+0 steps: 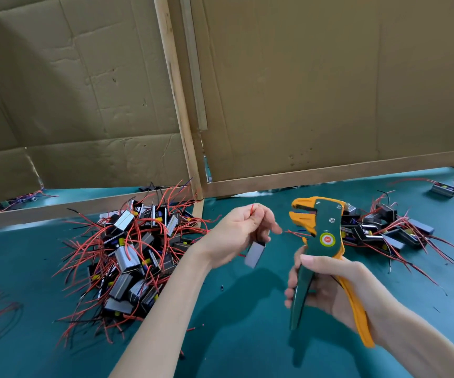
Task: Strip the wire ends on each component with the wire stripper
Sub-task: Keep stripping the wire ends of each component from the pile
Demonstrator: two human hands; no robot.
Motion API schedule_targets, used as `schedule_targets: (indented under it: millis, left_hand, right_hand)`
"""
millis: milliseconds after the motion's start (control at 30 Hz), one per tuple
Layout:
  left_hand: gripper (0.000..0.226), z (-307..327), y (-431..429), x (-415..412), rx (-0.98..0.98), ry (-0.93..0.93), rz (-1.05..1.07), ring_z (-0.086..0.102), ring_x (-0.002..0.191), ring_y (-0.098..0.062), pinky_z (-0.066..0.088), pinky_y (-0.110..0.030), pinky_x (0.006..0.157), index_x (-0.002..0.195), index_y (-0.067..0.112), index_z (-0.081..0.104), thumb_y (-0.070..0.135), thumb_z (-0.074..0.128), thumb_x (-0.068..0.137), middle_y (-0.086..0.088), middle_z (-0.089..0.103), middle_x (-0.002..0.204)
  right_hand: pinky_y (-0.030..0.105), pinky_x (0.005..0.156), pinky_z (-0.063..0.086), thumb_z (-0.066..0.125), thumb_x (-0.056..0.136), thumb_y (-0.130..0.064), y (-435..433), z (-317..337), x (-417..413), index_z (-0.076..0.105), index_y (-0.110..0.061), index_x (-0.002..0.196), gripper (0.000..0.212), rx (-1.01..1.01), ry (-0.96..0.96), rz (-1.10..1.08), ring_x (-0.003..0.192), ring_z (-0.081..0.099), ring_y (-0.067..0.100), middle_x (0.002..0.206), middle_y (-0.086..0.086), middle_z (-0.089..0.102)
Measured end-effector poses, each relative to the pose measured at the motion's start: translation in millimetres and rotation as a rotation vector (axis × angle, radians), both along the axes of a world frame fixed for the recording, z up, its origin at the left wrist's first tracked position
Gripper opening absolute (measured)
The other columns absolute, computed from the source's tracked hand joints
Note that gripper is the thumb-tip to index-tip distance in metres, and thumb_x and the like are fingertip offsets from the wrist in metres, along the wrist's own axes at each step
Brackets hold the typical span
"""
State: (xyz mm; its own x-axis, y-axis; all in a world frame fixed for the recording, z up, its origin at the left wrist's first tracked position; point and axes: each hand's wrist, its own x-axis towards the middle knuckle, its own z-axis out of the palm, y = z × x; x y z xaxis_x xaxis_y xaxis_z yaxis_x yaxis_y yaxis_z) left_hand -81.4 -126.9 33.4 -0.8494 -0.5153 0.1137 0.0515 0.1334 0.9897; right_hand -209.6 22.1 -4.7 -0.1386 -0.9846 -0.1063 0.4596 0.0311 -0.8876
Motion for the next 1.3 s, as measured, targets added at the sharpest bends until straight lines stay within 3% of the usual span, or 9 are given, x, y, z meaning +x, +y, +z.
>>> schedule_targets:
  millis: [133,300,367,467,600,733,867,1000,1300]
  left_hand:
    - [0.031,-17,-14,-5,-0.175,-0.087,0.226,0.041,0.058,-0.01,0.041,-0.032,0.08,0.082,0.015,0.045,0.025,0.029,0.106,0.01,0.041,0.055]
    - [0.038,-36,-21,-3,-0.194,-0.211,0.347,0.035,0.07,-0.011,0.038,-0.039,0.088,0.086,0.021,0.048,0.053,0.027,0.084,0.005,0.033,0.077]
    - [0.046,-40,-19,-3,-0.225,-0.265,0.352,0.038,0.077,-0.01,0.037,-0.04,0.09,0.089,0.021,0.048,0.058,0.024,0.08,0.006,0.034,0.08]
    - [0.05,-47,-17,-4,-0.276,-0.323,0.319,0.037,0.085,-0.013,0.031,-0.033,0.078,0.094,0.026,0.036,0.069,0.02,0.075,0.004,0.035,0.09]
    - [0.045,-53,-20,-7,-0.318,-0.402,0.311,0.041,0.097,-0.012,0.03,-0.029,0.089,0.116,0.018,0.054,0.041,0.018,0.102,0.009,0.041,0.097]
    - [0.032,-59,-22,-11,-0.528,-0.389,0.318,0.052,0.073,-0.011,0.037,-0.014,0.066,0.091,0.008,0.068,0.018,0.039,0.101,0.009,0.052,0.072]
    - [0.028,-62,-25,-8,-0.576,-0.335,0.285,0.052,0.059,0.004,0.037,-0.012,0.06,0.077,0.015,0.066,0.025,0.052,0.098,0.013,0.059,0.063]
    - [0.027,-64,-24,-6,-0.622,-0.319,0.271,0.049,0.056,-0.009,0.038,-0.024,0.059,0.072,0.022,0.063,0.03,0.055,0.097,0.009,0.055,0.058]
    - [0.021,-22,-15,-7,-0.441,-0.082,0.334,0.048,0.064,0.004,0.039,-0.012,0.067,0.088,0.017,0.062,0.013,0.046,0.1,0.02,0.057,0.064]
  right_hand:
    - [0.05,0.065,0.057,0.072,0.061,-0.01,-4,-6,-9,0.068,0.001,0.084,0.025,0.011,-0.105,0.048,0.07,0.064,0.042,0.08,0.028,0.061]
    - [0.053,0.065,0.056,0.066,0.068,-0.023,-10,-17,-18,0.049,-0.003,0.106,0.046,0.124,-0.146,0.01,0.072,0.066,0.044,0.084,0.032,0.064]
    - [0.054,0.066,0.056,0.07,0.068,-0.025,-13,-21,-18,0.052,-0.001,0.108,0.051,0.16,-0.169,-0.012,0.075,0.067,0.045,0.087,0.031,0.066]
    - [0.052,0.069,0.057,0.072,0.07,-0.027,-15,-25,-22,0.063,0.009,0.108,0.054,0.158,-0.207,-0.014,0.082,0.069,0.044,0.095,0.031,0.067]
    - [0.05,0.07,0.058,0.065,0.078,-0.027,-15,-24,-26,0.066,0.01,0.11,0.048,0.145,-0.276,-0.028,0.086,0.07,0.043,0.101,0.033,0.067]
    - [0.049,0.069,0.059,0.06,0.081,-0.028,-14,-20,-26,0.059,0.006,0.116,0.049,0.142,-0.307,-0.021,0.089,0.07,0.043,0.106,0.034,0.066]
    - [0.049,0.07,0.058,0.06,0.082,-0.03,-12,-18,-26,0.058,0.003,0.119,0.049,0.133,-0.319,-0.007,0.094,0.069,0.045,0.112,0.036,0.064]
    - [0.047,0.067,0.058,0.063,0.079,-0.032,-14,-16,-24,0.059,0.003,0.118,0.053,0.147,-0.29,-0.046,0.088,0.07,0.042,0.106,0.034,0.067]
    - [0.047,0.072,0.059,0.071,0.072,-0.015,-4,-7,-13,0.062,0.002,0.109,0.042,-0.037,-0.067,-0.057,0.08,0.068,0.042,0.085,0.027,0.065]
